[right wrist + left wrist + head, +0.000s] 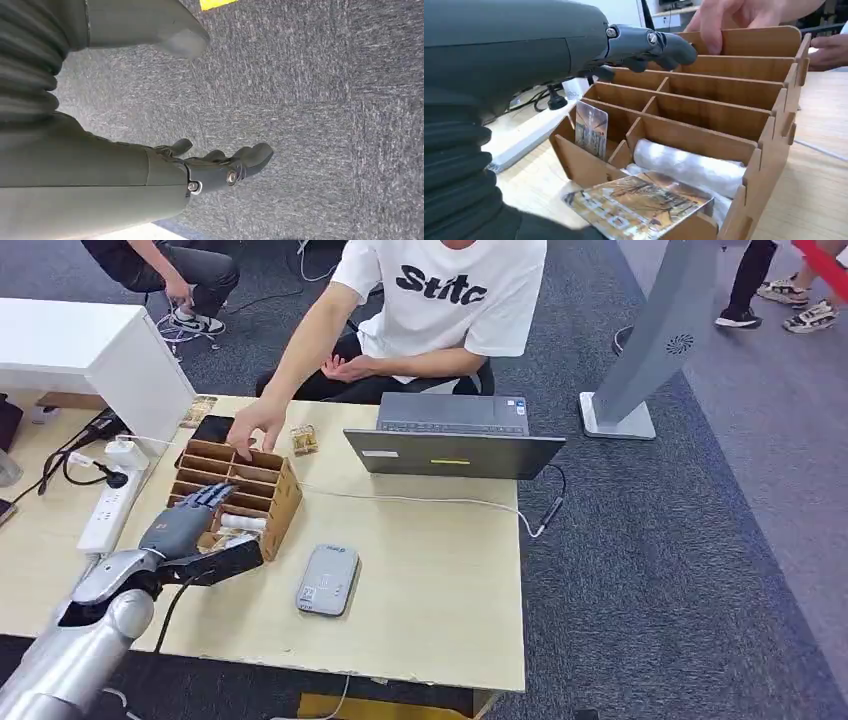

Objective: Pass the card to the sensor for recognition and then transmit it.

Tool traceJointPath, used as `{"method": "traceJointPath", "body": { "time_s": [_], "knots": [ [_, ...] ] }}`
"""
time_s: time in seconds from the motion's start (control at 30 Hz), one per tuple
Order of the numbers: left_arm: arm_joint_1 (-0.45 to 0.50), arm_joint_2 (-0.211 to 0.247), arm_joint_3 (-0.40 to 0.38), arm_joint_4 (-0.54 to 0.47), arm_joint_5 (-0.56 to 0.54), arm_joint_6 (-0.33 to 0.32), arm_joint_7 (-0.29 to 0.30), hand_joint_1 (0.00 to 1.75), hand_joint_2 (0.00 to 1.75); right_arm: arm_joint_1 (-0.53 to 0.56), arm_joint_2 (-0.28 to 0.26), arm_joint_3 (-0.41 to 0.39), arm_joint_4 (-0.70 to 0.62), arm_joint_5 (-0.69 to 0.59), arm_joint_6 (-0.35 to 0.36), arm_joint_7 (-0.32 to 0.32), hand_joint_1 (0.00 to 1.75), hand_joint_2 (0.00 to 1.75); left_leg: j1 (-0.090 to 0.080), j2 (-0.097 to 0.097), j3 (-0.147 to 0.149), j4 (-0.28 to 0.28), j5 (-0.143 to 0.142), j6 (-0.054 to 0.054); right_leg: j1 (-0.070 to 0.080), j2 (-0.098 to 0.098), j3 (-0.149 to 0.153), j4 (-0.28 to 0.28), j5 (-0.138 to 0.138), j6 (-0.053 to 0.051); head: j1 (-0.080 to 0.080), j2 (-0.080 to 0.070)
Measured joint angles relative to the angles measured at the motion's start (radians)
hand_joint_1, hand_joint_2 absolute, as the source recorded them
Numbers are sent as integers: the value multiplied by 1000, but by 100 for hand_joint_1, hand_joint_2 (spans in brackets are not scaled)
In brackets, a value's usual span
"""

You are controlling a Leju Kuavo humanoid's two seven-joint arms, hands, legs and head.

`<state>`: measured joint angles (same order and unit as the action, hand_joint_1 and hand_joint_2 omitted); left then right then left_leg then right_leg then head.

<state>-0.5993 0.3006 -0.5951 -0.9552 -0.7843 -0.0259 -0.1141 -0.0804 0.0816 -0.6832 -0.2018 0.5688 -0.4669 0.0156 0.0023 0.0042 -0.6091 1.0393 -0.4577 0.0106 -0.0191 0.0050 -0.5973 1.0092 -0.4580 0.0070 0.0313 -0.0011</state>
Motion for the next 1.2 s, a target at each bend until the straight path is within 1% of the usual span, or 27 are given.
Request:
{"method": "traceJointPath", "body": {
  "time_s": [0.07,0.17,0.6,1.2],
  "knots": [
    [0,-8,0,7,-9,15,-3,175,175,0,0,0,0,4,0,-1,0,175,0,0,0,0,0,0,0,0,0,0,0,0,0,0],
    [0,-18,0,16,-12,18,-12,175,175,0,0,0,0,5,0,-1,0,175,0,0,0,0,0,0,0,0,0,0,0,0,0,0],
    [-6,-39,1,26,-24,39,-14,175,175,0,0,0,0,14,3,0,0,175,0,1,0,0,0,0,0,1,0,0,0,0,0,0],
    [-10,-47,16,27,-24,42,-15,175,175,0,2,0,0,18,3,2,0,175,0,1,0,0,0,0,0,1,0,0,0,0,0,0]
  ]
}}
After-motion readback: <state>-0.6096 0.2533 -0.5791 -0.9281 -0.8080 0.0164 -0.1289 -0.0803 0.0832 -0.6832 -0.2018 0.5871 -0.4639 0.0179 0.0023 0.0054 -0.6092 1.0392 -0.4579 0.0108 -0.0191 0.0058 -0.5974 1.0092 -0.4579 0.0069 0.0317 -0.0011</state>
